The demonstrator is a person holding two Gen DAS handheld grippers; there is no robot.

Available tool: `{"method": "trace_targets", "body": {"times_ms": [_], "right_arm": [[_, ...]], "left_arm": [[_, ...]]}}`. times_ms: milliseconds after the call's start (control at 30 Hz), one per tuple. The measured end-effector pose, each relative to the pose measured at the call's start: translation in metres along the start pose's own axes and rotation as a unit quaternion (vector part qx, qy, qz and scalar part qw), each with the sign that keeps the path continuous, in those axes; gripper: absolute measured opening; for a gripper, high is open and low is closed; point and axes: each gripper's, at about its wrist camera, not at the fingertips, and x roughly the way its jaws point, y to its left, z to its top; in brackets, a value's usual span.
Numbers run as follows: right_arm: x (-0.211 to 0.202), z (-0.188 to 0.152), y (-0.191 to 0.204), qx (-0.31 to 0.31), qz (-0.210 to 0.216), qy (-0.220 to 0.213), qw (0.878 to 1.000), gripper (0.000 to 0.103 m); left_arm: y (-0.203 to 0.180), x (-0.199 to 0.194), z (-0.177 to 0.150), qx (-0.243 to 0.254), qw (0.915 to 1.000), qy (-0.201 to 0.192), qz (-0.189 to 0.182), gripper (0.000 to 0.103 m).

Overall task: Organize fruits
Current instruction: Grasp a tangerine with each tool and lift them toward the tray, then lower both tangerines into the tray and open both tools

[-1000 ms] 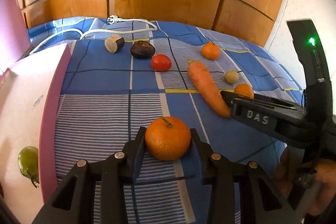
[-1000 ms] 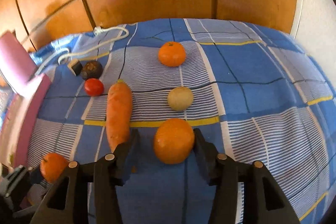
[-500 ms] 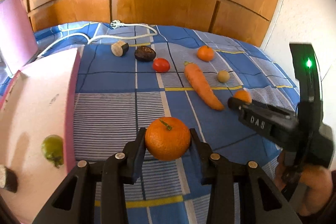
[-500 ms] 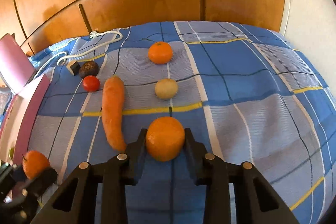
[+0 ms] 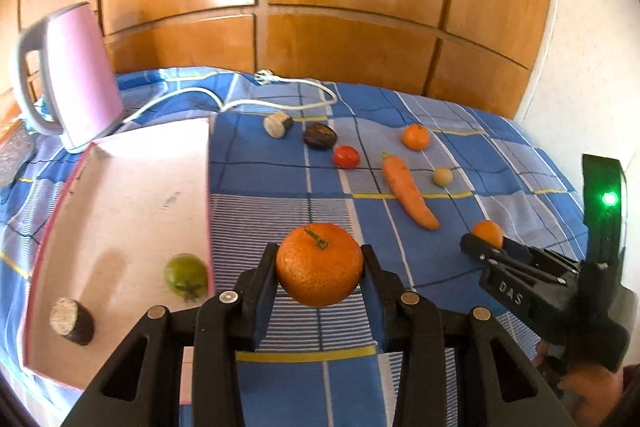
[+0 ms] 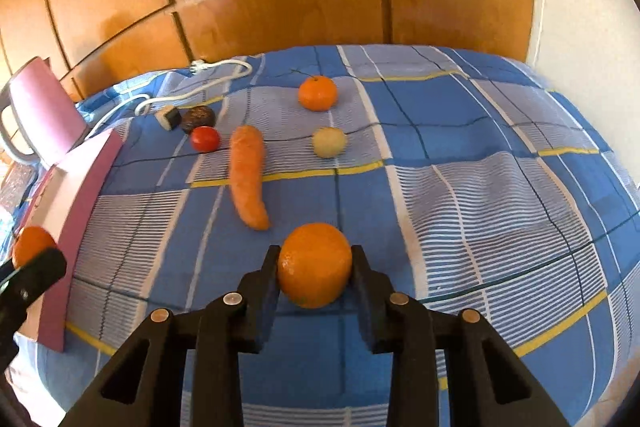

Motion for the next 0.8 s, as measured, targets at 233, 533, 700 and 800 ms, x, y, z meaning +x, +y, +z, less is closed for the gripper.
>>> {"method": "trace_targets", "body": {"times_ms": [233,533,700,800], "right_arm": [[-0.015,0.004,0.036,-0.039,0.037,-0.018,0.998,0.033],[-0.022,0.002,0.086,-0.082,0.088,-0.015,0.993,0.033],[-0.026,-0.002,0.110,-0.105,0.111,-0.010,0.988,0.033],[-0.026,-0.002,0.125,-0.116,0.128,-0.003,0.985,0.033]], "left_arm": [[0.021,-0.012,0.001,-0.026,0.9994,-0.013,0.018,0.039],[0.057,-0.022,-0.003,-0.066,0.9967,-0.018,0.044,0.039],[0.087,-0.028,-0.007,-0.097,0.9931,-0.021,0.063,0.039],[0.109,-0.030,-0.007,-0.118,0.9894,-0.025,0.080,0.039]]}}
